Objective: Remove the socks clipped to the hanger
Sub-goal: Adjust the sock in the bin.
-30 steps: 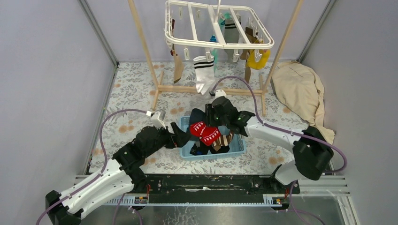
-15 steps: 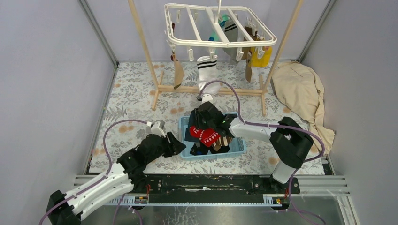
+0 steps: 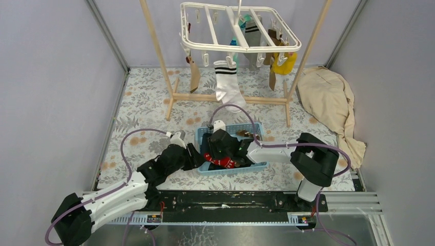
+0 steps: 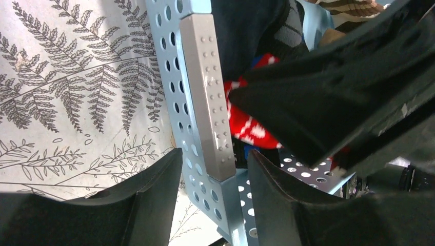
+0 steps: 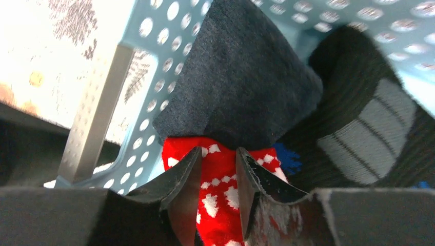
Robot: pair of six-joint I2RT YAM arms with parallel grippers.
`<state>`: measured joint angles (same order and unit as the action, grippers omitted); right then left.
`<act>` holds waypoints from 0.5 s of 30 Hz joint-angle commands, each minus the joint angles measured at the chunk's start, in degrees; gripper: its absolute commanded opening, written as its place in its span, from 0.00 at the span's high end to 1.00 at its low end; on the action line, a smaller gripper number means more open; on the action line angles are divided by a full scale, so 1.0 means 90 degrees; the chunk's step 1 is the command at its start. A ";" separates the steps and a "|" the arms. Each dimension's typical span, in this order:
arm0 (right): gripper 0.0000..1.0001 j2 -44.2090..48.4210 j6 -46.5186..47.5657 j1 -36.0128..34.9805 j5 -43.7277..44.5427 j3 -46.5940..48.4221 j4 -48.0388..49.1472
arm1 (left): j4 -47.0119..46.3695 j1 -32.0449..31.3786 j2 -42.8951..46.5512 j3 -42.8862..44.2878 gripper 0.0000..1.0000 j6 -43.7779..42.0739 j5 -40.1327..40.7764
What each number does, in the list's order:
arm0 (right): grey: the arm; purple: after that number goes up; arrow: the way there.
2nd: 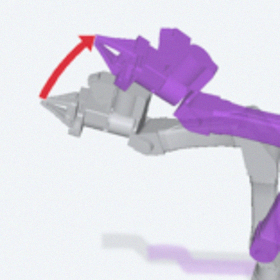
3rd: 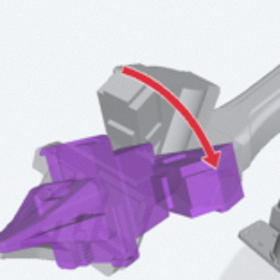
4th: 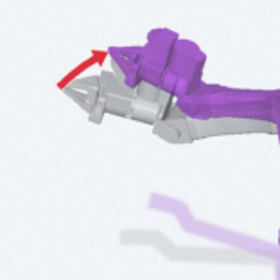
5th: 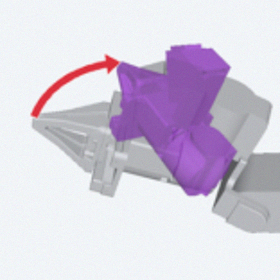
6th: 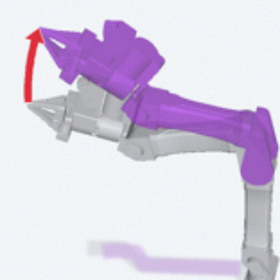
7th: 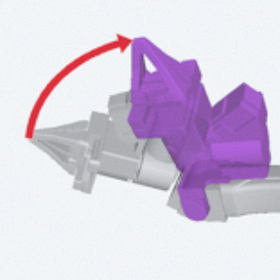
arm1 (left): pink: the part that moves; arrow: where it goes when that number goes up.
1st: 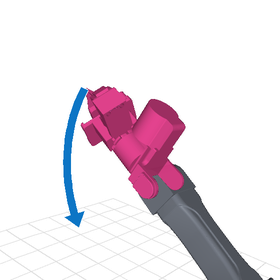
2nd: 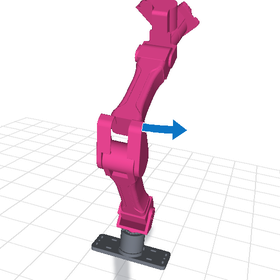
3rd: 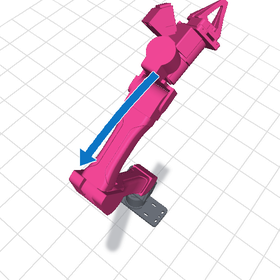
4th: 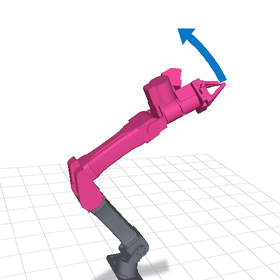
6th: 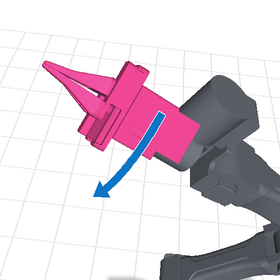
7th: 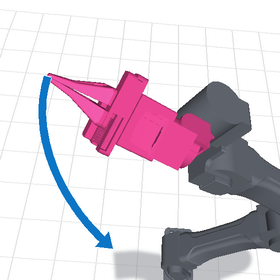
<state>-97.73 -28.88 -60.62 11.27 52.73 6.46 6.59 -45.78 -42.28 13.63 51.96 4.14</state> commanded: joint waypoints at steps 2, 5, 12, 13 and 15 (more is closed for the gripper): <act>0.63 -0.0022 -0.0231 -0.0386 -0.0058 -0.0158 0.0210 | -0.0528 -0.0039 -0.0183 0.0276 0.43 -0.0134 0.0296; 0.58 0.0255 -0.0210 -0.0395 0.0105 -0.0096 0.0023 | -0.0342 -0.0040 -0.0232 0.0503 0.41 -0.0259 0.0441; 0.35 0.1252 0.0309 -0.0393 0.0725 0.0946 -0.1358 | 0.0575 -0.0032 -0.0466 0.1631 0.30 -0.0693 0.0584; 0.31 0.1398 0.0351 -0.0391 0.0718 0.1067 -0.1487 | 0.0712 -0.0028 -0.0525 0.1806 0.28 -0.0733 0.0542; 0.26 0.1659 0.0393 -0.0393 0.0617 0.1280 -0.1782 | 0.0930 -0.0028 -0.0625 0.2120 0.23 -0.0802 0.0380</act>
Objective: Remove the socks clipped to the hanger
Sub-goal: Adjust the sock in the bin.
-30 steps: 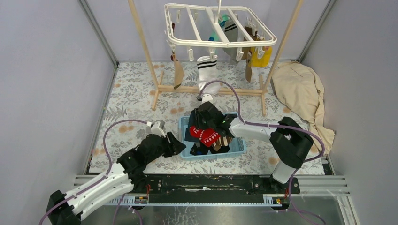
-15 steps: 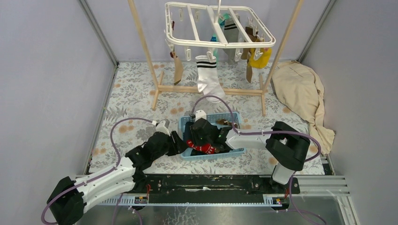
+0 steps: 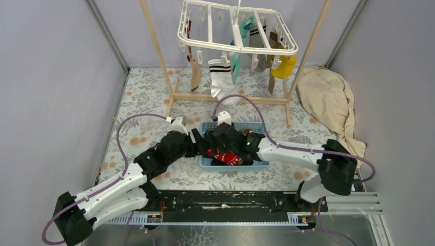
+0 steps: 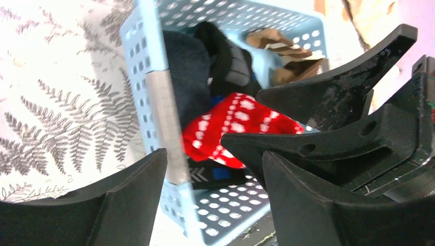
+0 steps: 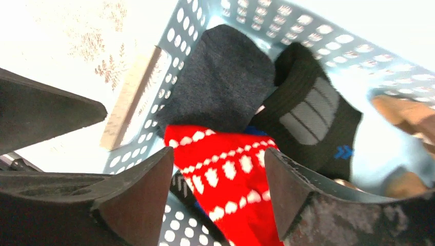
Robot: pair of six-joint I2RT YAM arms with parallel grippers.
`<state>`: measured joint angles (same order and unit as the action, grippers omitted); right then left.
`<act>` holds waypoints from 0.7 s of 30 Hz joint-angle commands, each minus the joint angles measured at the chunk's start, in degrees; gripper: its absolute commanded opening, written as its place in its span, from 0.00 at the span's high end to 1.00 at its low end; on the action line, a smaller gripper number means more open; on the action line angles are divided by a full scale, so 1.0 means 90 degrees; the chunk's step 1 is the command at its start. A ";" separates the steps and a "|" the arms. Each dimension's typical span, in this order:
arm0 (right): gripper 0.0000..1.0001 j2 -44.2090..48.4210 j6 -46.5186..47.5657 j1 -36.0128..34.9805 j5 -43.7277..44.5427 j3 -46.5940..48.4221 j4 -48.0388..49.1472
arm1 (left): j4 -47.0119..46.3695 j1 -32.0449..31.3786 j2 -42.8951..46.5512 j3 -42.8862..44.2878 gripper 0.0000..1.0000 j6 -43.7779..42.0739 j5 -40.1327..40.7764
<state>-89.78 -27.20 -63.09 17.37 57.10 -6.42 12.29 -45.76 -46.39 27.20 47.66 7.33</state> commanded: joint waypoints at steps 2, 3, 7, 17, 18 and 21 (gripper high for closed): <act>0.21 0.1098 0.0236 -0.0117 -0.0126 0.0888 -0.0648 | 0.0567 -0.0032 -0.0290 0.0931 0.17 -0.0442 -0.0106; 0.16 0.1287 0.0231 -0.0119 -0.0160 0.0872 -0.0724 | 0.0760 -0.0032 -0.0351 0.1096 0.12 -0.0515 -0.0099; 0.06 0.2145 0.0258 -0.0114 -0.0280 0.0454 -0.0669 | 0.1229 -0.0033 -0.0628 0.1533 0.05 -0.0804 -0.0051; 0.02 0.3308 -0.0043 0.0363 -0.0212 -0.0657 -0.1238 | 0.1456 -0.0033 -0.1174 0.2266 0.01 -0.0707 -0.0307; 0.02 0.3424 -0.0098 0.0676 -0.0481 -0.0773 -0.1241 | 0.1482 -0.0031 -0.1266 0.2346 0.01 -0.0773 -0.0340; 0.03 0.3752 -0.0255 0.2311 -0.1920 -0.1237 -0.0985 | 0.1517 -0.0030 -0.1483 0.2449 0.01 -0.0910 -0.0411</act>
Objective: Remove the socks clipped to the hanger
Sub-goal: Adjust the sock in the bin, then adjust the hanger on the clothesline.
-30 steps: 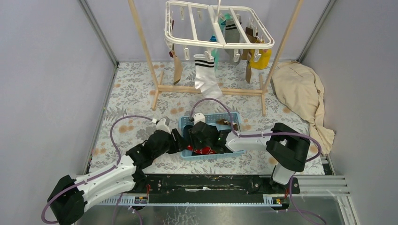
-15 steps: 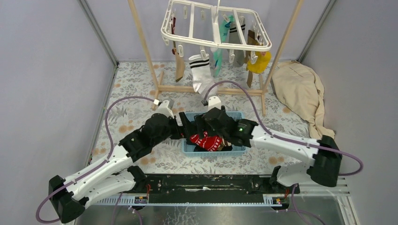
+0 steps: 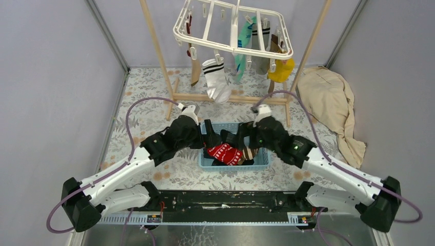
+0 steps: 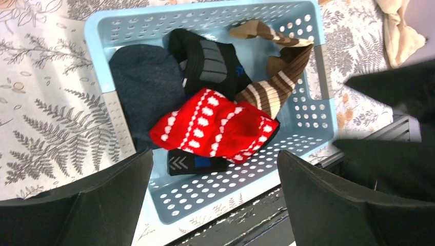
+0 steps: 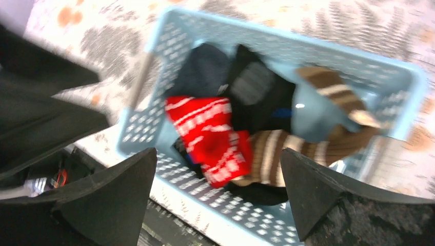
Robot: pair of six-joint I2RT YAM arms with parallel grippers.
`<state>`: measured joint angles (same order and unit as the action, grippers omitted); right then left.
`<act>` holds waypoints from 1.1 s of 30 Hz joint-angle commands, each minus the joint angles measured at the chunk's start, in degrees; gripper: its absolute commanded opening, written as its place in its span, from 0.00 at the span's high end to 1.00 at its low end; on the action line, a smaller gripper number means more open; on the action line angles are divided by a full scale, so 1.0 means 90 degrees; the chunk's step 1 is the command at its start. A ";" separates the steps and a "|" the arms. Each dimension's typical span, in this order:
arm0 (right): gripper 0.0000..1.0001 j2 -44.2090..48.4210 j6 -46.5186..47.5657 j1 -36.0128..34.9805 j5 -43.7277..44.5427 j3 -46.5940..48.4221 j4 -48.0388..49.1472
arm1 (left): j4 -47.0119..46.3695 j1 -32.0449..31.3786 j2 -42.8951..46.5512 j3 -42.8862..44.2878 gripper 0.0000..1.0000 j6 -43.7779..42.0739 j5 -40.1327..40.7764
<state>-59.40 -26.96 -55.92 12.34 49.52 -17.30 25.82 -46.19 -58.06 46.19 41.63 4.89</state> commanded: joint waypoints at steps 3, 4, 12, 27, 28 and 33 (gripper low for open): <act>0.04 0.0404 -0.0214 0.3152 -0.2654 -0.0617 0.0627 | -0.0140 0.0027 -0.0287 0.0346 0.01 -0.0272 -0.0258; 0.05 0.0320 -0.0207 0.3597 -0.2981 -0.0653 0.0817 | -0.0227 0.0025 -0.0313 0.0353 0.01 -0.0290 -0.0309; 0.13 -0.0807 -0.1412 0.6063 -0.5214 -0.0811 0.3698 | -0.0408 0.0076 -0.0689 0.0751 0.01 -0.0640 -0.0412; 0.19 -0.0756 -0.2379 0.6892 -0.5199 -0.0504 0.5276 | -0.0951 0.0311 -0.0840 0.0134 0.01 -0.1021 -0.1273; 0.21 -0.0658 -0.2516 0.6908 -0.5167 -0.0577 0.5503 | -0.0934 0.0314 -0.0843 0.0126 0.01 -0.1037 -0.1319; 0.28 -0.0547 -0.2939 0.6926 -0.4847 -0.0681 0.6304 | -0.0585 0.0310 -0.0878 0.0352 0.01 -0.1217 -0.1403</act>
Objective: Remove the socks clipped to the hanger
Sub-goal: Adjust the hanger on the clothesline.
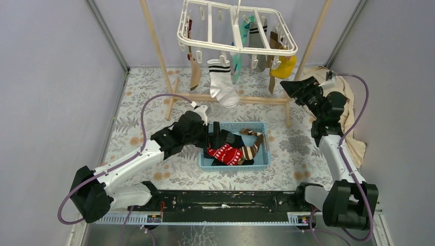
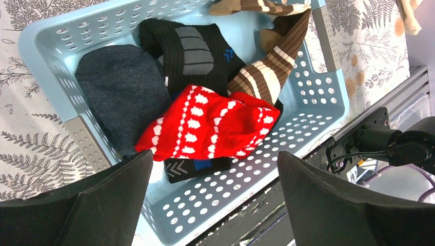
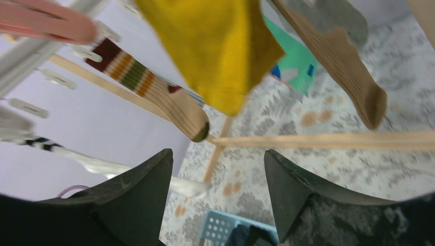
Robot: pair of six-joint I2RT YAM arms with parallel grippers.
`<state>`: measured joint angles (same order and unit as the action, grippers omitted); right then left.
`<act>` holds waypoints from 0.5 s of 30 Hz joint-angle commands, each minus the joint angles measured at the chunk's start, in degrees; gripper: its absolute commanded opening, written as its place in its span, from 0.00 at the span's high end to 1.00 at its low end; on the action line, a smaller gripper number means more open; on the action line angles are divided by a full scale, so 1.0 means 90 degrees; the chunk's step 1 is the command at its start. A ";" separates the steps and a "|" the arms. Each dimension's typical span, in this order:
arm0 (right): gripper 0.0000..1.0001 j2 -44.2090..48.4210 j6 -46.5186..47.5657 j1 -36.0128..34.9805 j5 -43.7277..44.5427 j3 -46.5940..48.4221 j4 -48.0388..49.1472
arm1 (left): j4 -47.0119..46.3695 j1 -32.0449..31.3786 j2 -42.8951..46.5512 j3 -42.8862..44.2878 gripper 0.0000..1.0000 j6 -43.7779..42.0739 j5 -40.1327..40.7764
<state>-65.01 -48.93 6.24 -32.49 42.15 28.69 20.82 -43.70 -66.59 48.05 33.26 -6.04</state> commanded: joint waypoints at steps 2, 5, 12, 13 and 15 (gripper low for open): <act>0.33 -0.0296 -0.0665 0.0020 0.0042 0.0342 0.1501 | -0.0035 0.0037 0.0174 0.0123 0.01 -0.0280 -0.0141; 0.35 -0.0838 -0.0666 0.0045 0.0054 0.0808 0.1543 | -0.0099 0.0037 0.0270 0.0067 0.01 -0.0260 -0.0146; 0.26 -0.1366 -0.0041 0.0255 0.0338 0.1815 0.0757 | -0.0267 0.0041 0.0590 -0.0206 0.01 -0.0099 -0.0050; 0.23 -0.1420 -0.0026 0.0308 0.0346 0.1880 0.0756 | -0.0265 0.0033 0.0612 -0.0243 0.01 -0.0092 -0.0040; 0.22 -0.1571 -0.0061 0.0408 0.0351 0.1992 0.0851 | -0.0271 0.0037 0.0640 -0.0317 0.01 -0.0082 0.0014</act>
<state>-78.24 -51.24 8.14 -30.59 55.37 34.26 20.56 -43.70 -62.02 46.72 32.45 -6.50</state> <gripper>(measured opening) 0.769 0.986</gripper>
